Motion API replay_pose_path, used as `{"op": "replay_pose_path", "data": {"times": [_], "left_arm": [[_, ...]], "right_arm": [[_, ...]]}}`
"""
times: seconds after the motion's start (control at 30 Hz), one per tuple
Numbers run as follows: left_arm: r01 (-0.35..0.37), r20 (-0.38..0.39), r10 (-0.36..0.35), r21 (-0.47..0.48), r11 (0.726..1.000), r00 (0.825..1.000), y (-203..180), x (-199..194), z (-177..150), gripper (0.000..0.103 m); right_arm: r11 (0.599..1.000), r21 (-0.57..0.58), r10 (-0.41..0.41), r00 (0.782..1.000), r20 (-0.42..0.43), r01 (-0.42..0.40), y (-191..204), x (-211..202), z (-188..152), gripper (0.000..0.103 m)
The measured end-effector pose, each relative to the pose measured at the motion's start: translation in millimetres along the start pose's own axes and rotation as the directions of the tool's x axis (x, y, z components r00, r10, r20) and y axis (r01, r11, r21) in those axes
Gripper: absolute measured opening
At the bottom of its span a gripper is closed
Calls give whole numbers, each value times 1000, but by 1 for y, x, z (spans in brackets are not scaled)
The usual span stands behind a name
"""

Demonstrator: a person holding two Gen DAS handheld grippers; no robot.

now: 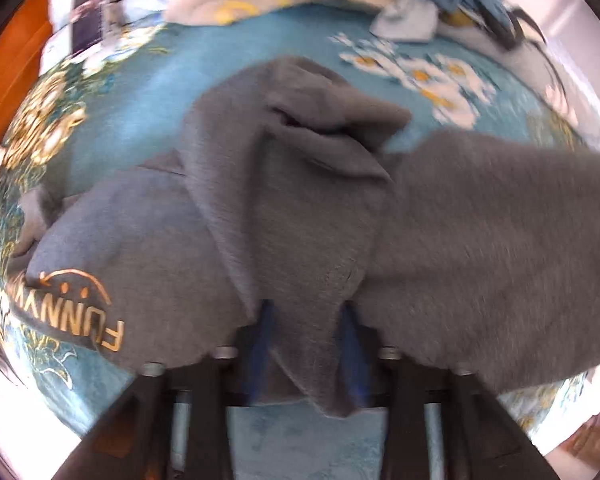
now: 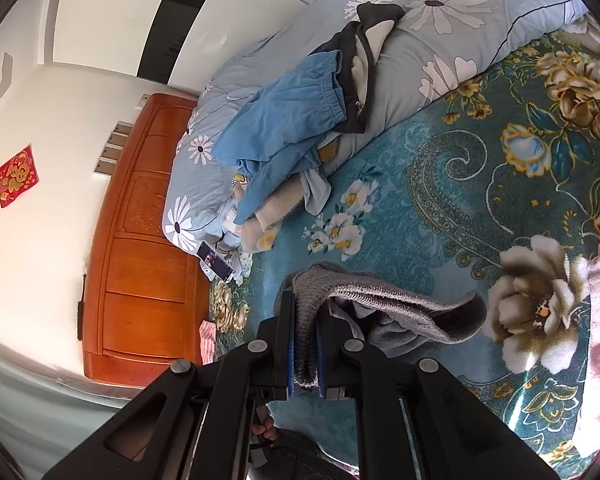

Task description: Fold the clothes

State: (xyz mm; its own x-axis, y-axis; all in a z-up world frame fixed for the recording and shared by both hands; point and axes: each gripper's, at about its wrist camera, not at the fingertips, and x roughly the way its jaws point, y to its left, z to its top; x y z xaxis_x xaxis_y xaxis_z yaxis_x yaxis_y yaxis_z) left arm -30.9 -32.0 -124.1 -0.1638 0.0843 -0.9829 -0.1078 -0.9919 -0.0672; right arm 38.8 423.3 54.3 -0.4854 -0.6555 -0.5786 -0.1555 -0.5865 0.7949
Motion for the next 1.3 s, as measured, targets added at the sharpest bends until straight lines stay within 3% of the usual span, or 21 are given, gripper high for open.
{"op": "replay_pose_path", "data": {"times": [0.03,0.17,0.23,0.27,0.33,0.4,0.5,0.57,0.73,0.87,0.9,1.1,1.3], "left_arm": [[3,14,-3,-22,1000,1000,7,-4,2,7],[46,108,-30,-142,989,994,41,-34,15,6],[143,178,-100,-250,958,979,67,-57,22,6],[203,226,-136,-308,929,965,84,-71,25,6],[334,350,-194,-402,853,917,119,-108,26,6],[440,476,-213,-440,783,854,149,-146,21,6],[543,593,-229,-428,722,772,172,-184,4,6],[566,631,-218,-422,708,745,180,-201,-8,6],[556,681,-154,-421,717,715,191,-232,-46,6],[535,702,-131,-393,748,700,191,-248,-35,6],[527,698,-130,-390,755,704,190,-247,-28,6],[459,556,-175,-426,780,812,153,-167,36,6],[391,402,-210,-447,805,892,116,-90,100,6]], "right_arm": [[1000,-1,3,1000,1,-3,0,0,0,9],[999,-7,36,999,18,-36,6,-5,3,9],[998,-27,65,997,44,-64,14,-12,6,9],[996,-38,80,995,57,-77,19,-16,8,9],[991,-73,121,990,79,-115,30,-25,10,9],[981,-115,168,981,98,-156,44,-36,12,9],[961,-170,236,966,104,-217,62,-49,10,9],[954,-181,257,963,82,-239,68,-52,3,9],[936,-181,313,949,25,-304,74,-56,-23,9],[934,-182,316,948,28,-306,70,-60,-26,9],[943,-172,294,955,34,-284,66,-56,-23,9],[992,26,122,990,67,-124,-7,-7,16,9],[970,241,10,997,78,-28,-84,34,54,9]]}}
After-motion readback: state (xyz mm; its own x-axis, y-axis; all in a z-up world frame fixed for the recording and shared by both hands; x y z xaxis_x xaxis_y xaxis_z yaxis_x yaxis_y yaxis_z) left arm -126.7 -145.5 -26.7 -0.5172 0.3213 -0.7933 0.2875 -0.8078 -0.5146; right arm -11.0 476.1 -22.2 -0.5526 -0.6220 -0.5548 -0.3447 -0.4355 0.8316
